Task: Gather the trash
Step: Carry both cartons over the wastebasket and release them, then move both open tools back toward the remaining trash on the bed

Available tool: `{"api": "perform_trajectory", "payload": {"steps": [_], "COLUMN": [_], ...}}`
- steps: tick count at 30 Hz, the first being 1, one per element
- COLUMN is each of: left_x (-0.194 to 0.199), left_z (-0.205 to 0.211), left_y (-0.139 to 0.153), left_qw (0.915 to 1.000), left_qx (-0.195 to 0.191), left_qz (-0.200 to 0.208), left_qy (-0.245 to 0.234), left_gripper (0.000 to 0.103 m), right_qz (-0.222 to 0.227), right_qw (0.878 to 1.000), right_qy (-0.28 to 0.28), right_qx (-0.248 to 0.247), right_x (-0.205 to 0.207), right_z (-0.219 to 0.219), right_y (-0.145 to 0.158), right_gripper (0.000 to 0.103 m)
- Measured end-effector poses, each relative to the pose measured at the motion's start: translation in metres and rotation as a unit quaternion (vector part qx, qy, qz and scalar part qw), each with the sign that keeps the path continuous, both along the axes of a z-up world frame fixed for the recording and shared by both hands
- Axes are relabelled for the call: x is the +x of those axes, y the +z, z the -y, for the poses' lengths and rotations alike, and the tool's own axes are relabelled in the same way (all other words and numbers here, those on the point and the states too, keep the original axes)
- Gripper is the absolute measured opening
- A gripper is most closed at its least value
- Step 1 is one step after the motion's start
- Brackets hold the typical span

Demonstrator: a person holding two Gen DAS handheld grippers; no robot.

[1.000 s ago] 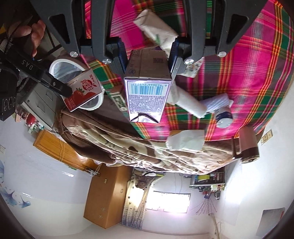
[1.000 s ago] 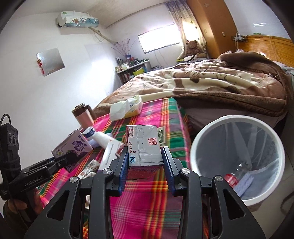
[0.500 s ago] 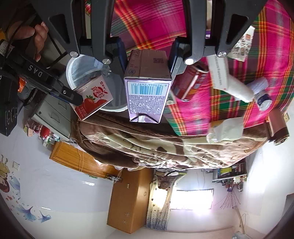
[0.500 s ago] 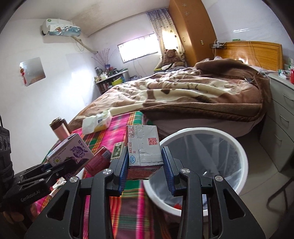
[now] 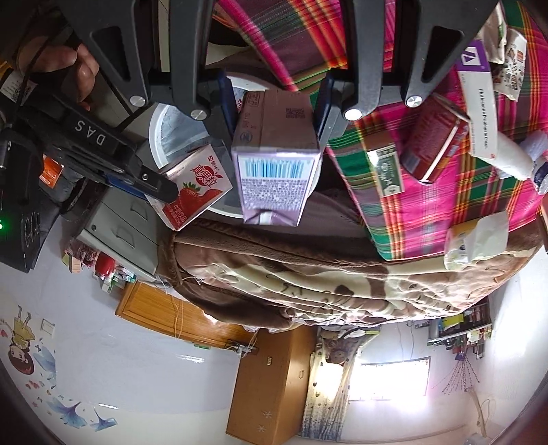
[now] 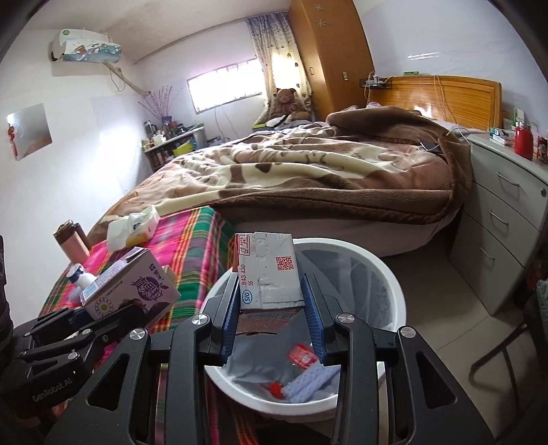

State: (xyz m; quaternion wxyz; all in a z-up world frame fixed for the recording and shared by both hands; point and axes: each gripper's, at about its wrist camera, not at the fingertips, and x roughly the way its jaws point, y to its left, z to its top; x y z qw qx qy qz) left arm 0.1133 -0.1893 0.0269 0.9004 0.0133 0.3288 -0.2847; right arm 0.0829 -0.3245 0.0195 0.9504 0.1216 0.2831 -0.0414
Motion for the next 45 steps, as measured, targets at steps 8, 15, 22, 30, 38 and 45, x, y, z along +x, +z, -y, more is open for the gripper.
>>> {"api": "perform_trajectory", "payload": {"steps": [8, 15, 22, 30, 38, 45], "left_x": [0.007, 0.013, 0.019, 0.018, 0.009, 0.002], "left_z": [0.023, 0.042, 0.045, 0.026, 0.005, -0.020], "left_y": [-0.010, -0.017, -0.021, -0.016, -0.007, 0.003], "left_qw": [0.9997, 0.9995, 0.9994, 0.9996, 0.9998, 0.9991], "left_qx": [0.002, 0.002, 0.008, -0.006, 0.005, 0.009], "left_qz": [-0.017, -0.023, -0.030, -0.029, -0.013, 0.005], "left_qy": [-0.017, -0.023, -0.018, -0.002, 0.015, 0.041], "left_gripper": [0.040, 0.040, 0.062, 0.068, 0.069, 0.070], "right_qz": [-0.022, -0.036, -0.049, -0.052, -0.041, -0.030], "right_qw": [1.000, 0.999, 0.998, 0.998, 0.999, 0.999], "right_qy": [-0.017, -0.031, -0.035, -0.032, -0.023, -0.010], "right_qx": [-0.012, -0.017, -0.019, -0.027, -0.023, -0.019], "right_x": [0.003, 0.004, 0.006, 0.005, 0.002, 0.000], "right_z": [0.012, 0.020, 0.022, 0.017, 0.007, -0.006], "right_y": [-0.009, -0.016, -0.020, -0.020, -0.012, -0.007], "right_gripper": [0.037, 0.037, 0.037, 0.057, 0.057, 0.058]}}
